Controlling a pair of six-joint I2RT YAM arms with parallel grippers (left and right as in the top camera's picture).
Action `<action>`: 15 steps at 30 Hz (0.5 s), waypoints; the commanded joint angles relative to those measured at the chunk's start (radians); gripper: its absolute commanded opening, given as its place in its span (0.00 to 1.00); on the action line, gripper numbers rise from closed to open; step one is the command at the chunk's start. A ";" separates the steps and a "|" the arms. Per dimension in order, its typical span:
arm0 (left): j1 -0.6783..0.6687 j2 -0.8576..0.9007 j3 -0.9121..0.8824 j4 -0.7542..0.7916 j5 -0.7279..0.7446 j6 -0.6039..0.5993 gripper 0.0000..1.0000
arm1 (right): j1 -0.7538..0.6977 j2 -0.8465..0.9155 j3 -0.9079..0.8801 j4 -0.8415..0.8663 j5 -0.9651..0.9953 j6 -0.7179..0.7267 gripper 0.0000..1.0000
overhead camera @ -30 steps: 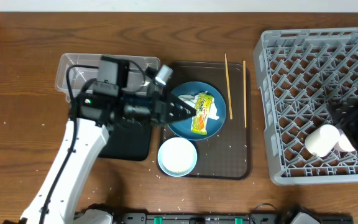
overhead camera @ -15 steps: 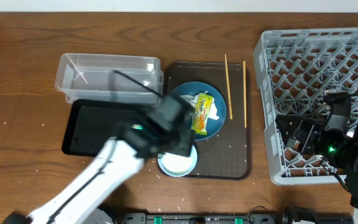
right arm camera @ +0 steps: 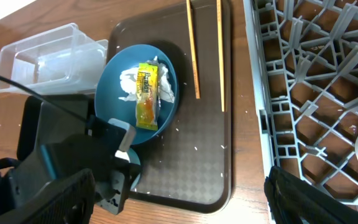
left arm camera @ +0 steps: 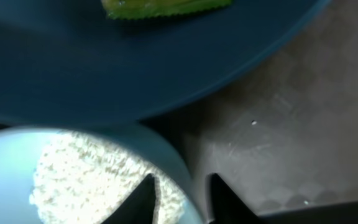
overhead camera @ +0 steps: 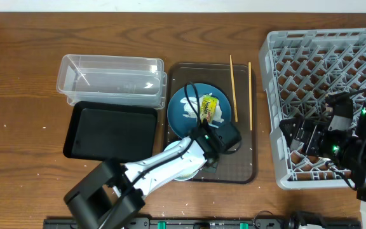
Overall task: Sort waste into correct bins and load items into the dishwasher rack
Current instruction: 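Grasp the light blue bowl and lift it toward the black tray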
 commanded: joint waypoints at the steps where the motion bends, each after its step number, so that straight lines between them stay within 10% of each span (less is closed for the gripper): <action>1: -0.002 0.015 -0.004 0.001 -0.031 -0.021 0.19 | 0.010 0.010 0.006 0.000 0.006 0.008 0.86; 15: -0.018 -0.034 0.013 -0.070 0.029 -0.029 0.06 | 0.010 0.021 0.006 -0.001 0.006 0.008 0.86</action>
